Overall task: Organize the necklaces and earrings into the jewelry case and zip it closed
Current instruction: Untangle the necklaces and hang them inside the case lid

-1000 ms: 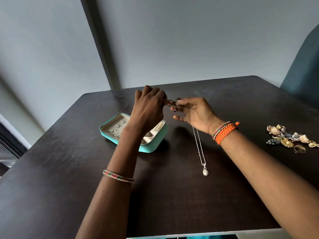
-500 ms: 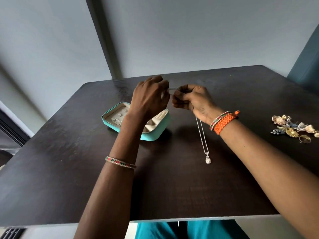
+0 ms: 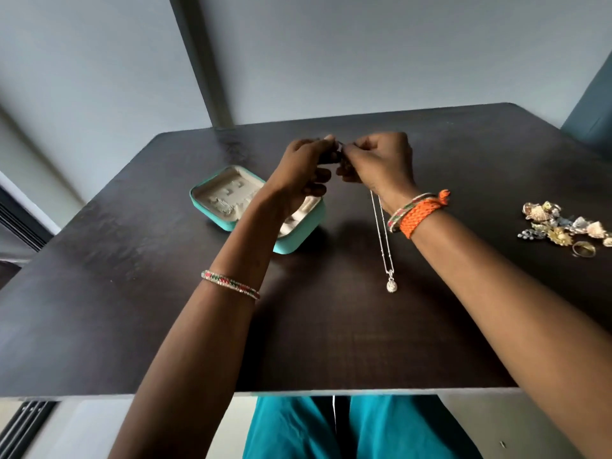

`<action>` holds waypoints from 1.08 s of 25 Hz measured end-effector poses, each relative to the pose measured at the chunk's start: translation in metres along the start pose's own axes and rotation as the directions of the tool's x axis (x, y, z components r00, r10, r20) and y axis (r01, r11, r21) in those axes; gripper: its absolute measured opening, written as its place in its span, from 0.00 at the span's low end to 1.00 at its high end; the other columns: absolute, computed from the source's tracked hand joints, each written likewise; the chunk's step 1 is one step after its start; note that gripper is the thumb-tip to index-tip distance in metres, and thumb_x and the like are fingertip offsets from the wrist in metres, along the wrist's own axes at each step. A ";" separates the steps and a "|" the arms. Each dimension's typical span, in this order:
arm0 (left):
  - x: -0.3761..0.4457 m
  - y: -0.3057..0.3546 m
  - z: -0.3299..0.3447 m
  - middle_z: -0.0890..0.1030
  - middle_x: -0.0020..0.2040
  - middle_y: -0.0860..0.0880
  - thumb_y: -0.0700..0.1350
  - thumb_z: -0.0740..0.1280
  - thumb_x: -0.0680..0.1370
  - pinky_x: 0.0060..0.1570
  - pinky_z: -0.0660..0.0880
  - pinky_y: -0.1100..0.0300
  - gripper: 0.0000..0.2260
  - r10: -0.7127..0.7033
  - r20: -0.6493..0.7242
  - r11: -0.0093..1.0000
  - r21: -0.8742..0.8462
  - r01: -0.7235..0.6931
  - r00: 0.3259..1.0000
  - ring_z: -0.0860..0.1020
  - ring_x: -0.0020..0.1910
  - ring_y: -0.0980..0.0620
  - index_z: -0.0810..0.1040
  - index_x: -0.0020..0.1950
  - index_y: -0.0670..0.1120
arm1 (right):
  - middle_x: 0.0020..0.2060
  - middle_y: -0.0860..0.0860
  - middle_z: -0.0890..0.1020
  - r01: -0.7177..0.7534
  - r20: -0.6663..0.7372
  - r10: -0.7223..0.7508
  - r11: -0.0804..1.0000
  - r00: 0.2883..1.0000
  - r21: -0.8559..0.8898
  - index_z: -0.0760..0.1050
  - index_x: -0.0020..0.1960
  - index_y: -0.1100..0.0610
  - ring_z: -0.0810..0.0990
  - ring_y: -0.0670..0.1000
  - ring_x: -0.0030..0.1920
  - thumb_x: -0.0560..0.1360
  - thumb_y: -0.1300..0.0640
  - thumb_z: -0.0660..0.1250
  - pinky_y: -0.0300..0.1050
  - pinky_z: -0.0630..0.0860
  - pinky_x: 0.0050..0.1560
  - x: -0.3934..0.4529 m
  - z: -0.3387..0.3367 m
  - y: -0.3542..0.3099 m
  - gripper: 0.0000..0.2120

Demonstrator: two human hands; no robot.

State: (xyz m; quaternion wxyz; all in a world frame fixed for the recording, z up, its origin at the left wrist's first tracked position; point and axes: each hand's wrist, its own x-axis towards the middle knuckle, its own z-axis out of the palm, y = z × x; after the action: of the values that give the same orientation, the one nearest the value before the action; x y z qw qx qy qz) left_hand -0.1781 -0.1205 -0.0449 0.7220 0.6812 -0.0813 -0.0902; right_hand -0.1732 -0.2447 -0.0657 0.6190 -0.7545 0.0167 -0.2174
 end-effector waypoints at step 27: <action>0.005 -0.002 -0.013 0.71 0.27 0.49 0.42 0.65 0.77 0.19 0.55 0.70 0.11 0.095 -0.183 0.895 0.446 -0.003 0.978 0.62 0.17 0.59 0.77 0.34 0.46 | 0.48 0.55 0.84 -0.011 0.393 -0.025 0.996 0.919 0.089 0.81 0.53 0.58 0.82 0.51 0.52 0.71 0.59 0.71 0.46 0.77 0.57 0.006 -0.009 -0.001 0.11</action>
State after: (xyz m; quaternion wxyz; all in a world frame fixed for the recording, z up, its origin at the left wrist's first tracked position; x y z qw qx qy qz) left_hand -0.1699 -0.1095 -0.0476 0.5545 0.8309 -0.0438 0.0180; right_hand -0.1717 -0.2548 -0.0615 0.6422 -0.7543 -0.1208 -0.0640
